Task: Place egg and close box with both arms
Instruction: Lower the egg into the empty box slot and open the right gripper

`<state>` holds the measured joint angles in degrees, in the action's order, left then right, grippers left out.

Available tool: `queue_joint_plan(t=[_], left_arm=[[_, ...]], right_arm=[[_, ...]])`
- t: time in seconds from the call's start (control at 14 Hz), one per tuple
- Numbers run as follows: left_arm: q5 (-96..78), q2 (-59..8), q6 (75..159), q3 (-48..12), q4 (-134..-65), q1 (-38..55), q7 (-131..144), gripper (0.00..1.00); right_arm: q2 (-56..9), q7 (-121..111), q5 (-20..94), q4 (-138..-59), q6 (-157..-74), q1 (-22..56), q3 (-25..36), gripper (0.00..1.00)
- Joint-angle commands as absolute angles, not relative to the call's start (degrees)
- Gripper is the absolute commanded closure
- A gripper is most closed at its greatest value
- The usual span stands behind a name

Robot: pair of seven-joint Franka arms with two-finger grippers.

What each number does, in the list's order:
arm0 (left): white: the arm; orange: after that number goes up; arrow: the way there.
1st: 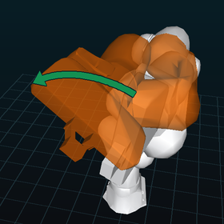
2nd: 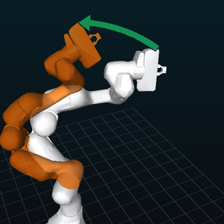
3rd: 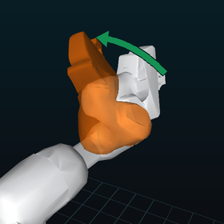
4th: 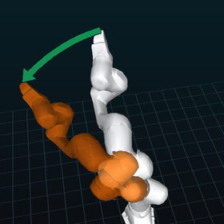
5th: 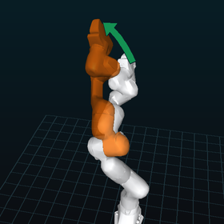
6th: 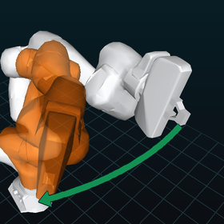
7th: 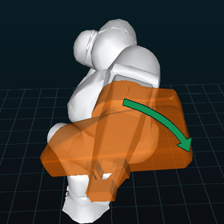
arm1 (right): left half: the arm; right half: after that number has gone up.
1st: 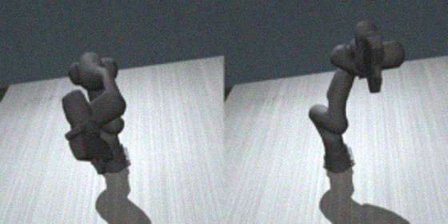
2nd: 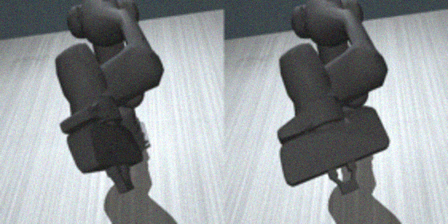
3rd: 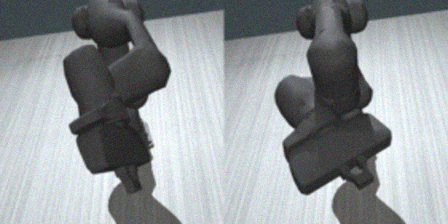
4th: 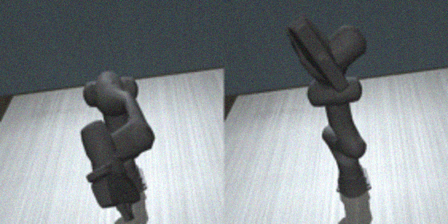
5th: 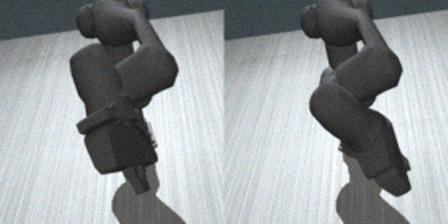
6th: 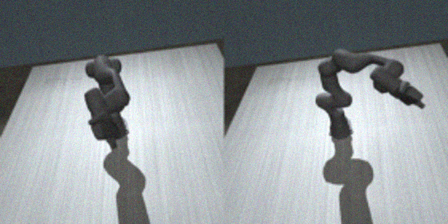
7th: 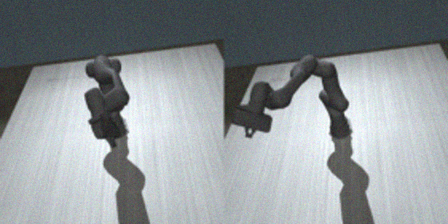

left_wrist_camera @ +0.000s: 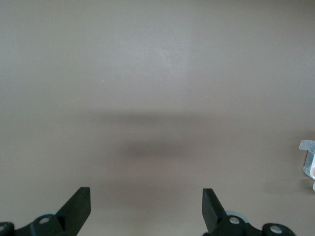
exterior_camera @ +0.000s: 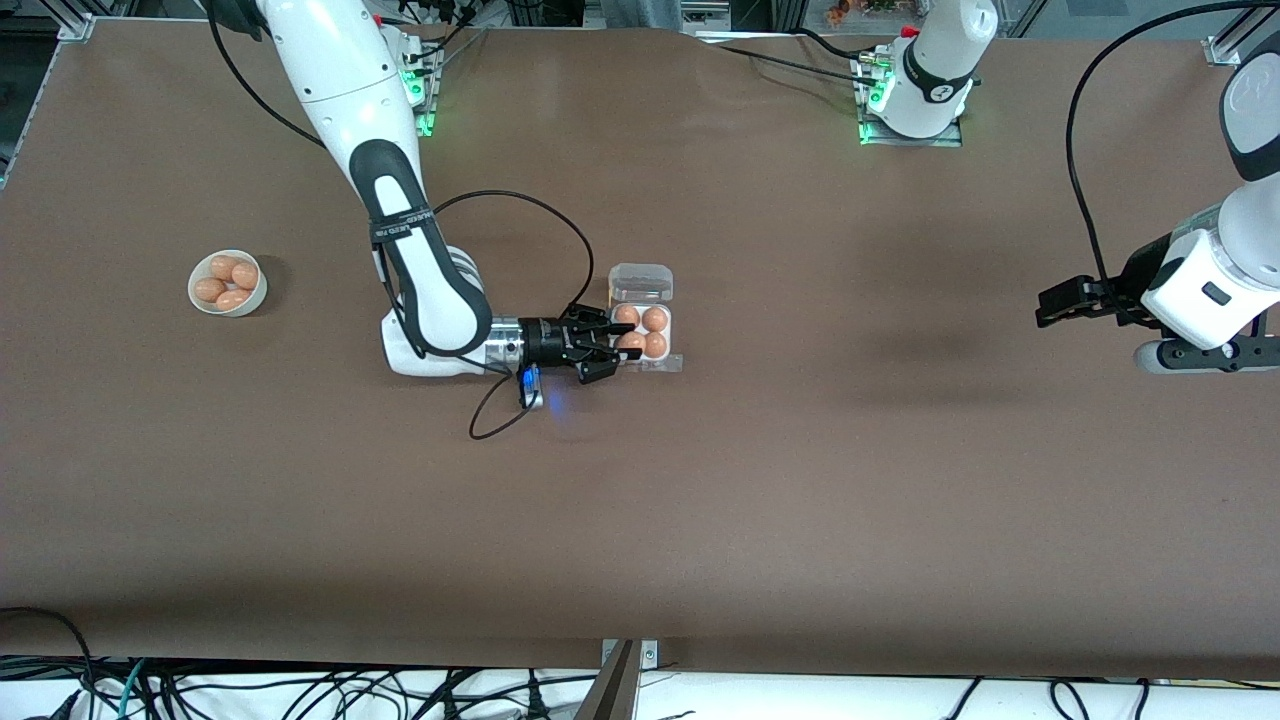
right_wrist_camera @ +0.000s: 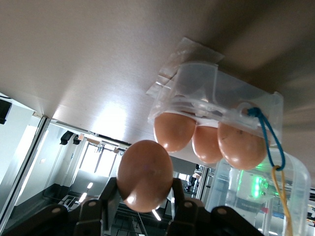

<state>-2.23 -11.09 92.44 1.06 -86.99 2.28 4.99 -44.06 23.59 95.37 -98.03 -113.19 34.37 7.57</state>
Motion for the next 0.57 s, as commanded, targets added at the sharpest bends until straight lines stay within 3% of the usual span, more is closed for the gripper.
queue_joint_plan(t=[0.0, 0.36, 0.43, 0.5], left_arm=[[-3.3, -11.4, 92.5, 0.9, -86.0, 1.9, 3.6, 0.00], [-3.3, -11.4, 92.5, 0.9, -86.0, 1.8, 3.5, 0.00], [-3.3, -11.4, 92.5, 0.9, -86.0, 1.8, 3.5, 0.00], [-3.3, -11.4, 92.5, 0.9, -86.0, 1.8, 3.5, 0.00]], right_arm=[[-44.5, 24.3, 95.6, -98.0, -113.6, 35.2, 7.3, 0.65], [-45.0, 23.9, 95.4, -98.7, -113.6, 35.6, 7.4, 0.63], [-45.3, 23.9, 95.2, -98.7, -113.6, 35.5, 7.4, 0.58], [-45.4, 23.9, 95.0, -98.6, -113.6, 35.5, 7.4, 0.38]])
